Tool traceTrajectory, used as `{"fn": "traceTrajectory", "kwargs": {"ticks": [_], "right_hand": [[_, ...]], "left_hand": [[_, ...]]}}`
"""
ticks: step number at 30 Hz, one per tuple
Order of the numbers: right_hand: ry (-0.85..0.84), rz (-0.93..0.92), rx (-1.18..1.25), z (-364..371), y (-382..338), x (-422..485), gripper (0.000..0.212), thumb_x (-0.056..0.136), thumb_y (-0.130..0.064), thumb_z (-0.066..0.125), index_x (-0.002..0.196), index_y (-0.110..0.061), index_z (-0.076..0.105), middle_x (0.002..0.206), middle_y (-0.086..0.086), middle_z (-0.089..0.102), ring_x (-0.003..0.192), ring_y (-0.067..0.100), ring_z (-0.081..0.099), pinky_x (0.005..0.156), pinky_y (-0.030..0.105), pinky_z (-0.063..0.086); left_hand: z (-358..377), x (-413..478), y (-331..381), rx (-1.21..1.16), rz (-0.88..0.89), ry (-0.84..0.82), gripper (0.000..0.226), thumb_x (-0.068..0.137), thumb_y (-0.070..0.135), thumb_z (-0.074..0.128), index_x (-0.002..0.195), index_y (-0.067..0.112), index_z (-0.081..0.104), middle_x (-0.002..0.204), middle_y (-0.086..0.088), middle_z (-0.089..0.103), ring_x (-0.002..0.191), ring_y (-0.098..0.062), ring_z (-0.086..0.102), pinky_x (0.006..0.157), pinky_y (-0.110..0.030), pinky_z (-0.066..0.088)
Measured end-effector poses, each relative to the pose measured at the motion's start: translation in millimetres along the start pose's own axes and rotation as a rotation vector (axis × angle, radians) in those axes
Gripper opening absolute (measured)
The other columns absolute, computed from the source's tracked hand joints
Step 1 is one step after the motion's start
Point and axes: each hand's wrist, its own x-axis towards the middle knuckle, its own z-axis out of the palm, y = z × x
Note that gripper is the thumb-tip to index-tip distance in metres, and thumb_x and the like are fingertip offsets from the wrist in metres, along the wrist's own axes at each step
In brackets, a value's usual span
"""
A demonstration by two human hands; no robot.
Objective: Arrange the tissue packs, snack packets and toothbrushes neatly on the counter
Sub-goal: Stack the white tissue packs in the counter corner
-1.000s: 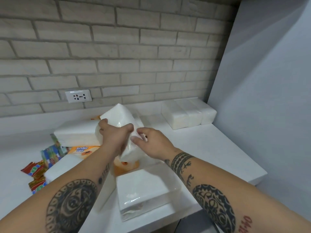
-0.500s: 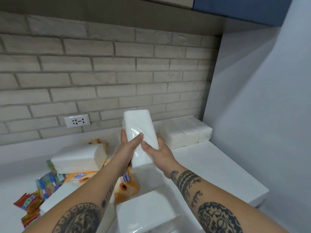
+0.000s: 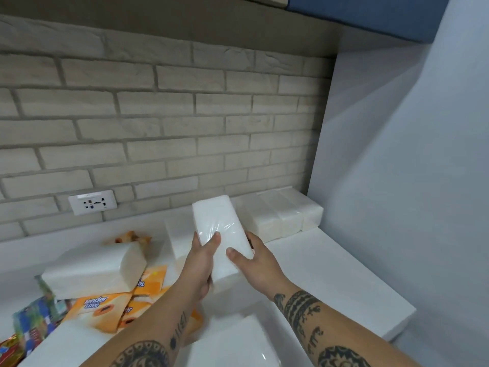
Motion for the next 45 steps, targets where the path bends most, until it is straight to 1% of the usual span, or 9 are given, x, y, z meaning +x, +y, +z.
{"fn": "traceTrajectory", "kwargs": {"ticks": [4,10,15,18,28,34,38,42,45], "right_hand": [[0.025,0.007,-0.059,-7.4,21.9,28.2,0.035,0.096,-0.047,0.059,0.131,-0.044,0.056,0.115,-0.024,0.069,0.102,-0.006,0.064,0.089,0.023,0.05],[-0.01,0.038,-0.172,-14.5,54.7,82.2,0.078,0.097,-0.057,0.055,0.162,-0.029,0.022,0.162,-0.013,0.032,0.149,0.008,0.031,0.121,0.028,0.027],[-0.201,-0.057,-0.387,-22.0,90.7,119.5,0.094,0.088,-0.068,0.06,0.162,-0.035,0.011,0.169,-0.02,-0.004,0.154,0.001,0.01,0.122,0.028,0.023],[-0.334,-0.128,-0.532,-27.8,114.0,136.0,0.103,0.082,-0.073,0.064,0.162,-0.038,0.009,0.164,-0.029,-0.02,0.152,-0.004,-0.005,0.123,0.03,0.021],[-0.269,-0.452,-1.11,-40.6,120.8,203.3,0.083,0.092,-0.065,0.052,0.16,-0.032,0.019,0.17,0.001,0.012,0.157,0.028,-0.003,0.12,0.056,0.001],[-0.326,-0.264,-1.12,-55.7,127.5,237.6,0.108,0.077,-0.084,0.052,0.159,-0.043,-0.004,0.17,0.0,-0.015,0.147,0.04,-0.036,0.116,0.069,-0.015],[-0.338,-0.245,-1.074,-55.9,133.4,247.0,0.104,0.081,-0.083,0.05,0.159,-0.042,-0.005,0.17,-0.004,-0.016,0.149,0.042,-0.032,0.117,0.069,-0.015],[-0.327,-0.283,-1.054,-55.5,136.6,253.6,0.1,0.087,-0.074,0.051,0.162,-0.033,-0.001,0.171,-0.002,-0.012,0.153,0.036,-0.025,0.12,0.063,-0.014],[-0.308,-0.316,-1.04,-58.6,140.3,259.6,0.101,0.089,-0.071,0.051,0.163,-0.023,0.002,0.172,0.001,-0.007,0.156,0.032,-0.018,0.124,0.055,-0.011]], "left_hand": [[14.4,27.4,-11.4,0.12,0.001,0.083,0.06,0.098,0.05,0.06,0.151,0.034,0.037,0.143,0.002,0.063,0.122,-0.023,0.067,0.102,-0.047,0.055],[19.9,81.6,-36.0,0.19,-0.082,0.194,0.086,0.099,0.056,0.056,0.165,0.029,0.007,0.17,0.004,0.023,0.153,-0.027,0.031,0.117,-0.045,0.033],[15.8,133.0,-67.0,0.266,-0.124,0.33,0.103,0.078,0.077,0.061,0.159,0.023,0.028,0.158,-0.007,0.046,0.139,-0.034,0.051,0.112,-0.053,0.044],[20.2,154.4,-79.1,0.336,-0.151,0.397,0.082,0.093,0.064,0.056,0.156,0.016,0.038,0.155,-0.014,0.049,0.14,-0.037,0.049,0.115,-0.054,0.042],[27.1,212.7,-87.2,0.383,-0.136,0.479,0.055,0.101,0.049,0.055,0.147,0.018,0.052,0.141,-0.003,0.063,0.122,-0.026,0.059,0.096,-0.035,0.044],[32.7,231.8,-86.7,0.378,-0.18,0.471,0.053,0.099,0.053,0.055,0.14,0.02,0.054,0.129,0.0,0.067,0.113,-0.025,0.063,0.094,-0.039,0.049],[37.0,243.4,-85.8,0.401,-0.174,0.475,0.032,0.103,0.045,0.053,0.125,0.022,0.057,0.102,0.009,0.065,0.088,-0.009,0.059,0.079,-0.031,0.045],[40.5,251.1,-82.8,0.426,-0.194,0.482,0.052,0.101,0.05,0.054,0.14,0.016,0.055,0.127,0.0,0.065,0.112,-0.023,0.061,0.094,-0.036,0.045],[36.6,261.1,-86.4,0.429,-0.172,0.487,0.038,0.101,0.049,0.055,0.128,0.022,0.061,0.11,0.008,0.068,0.096,-0.013,0.062,0.082,-0.031,0.045]]}}
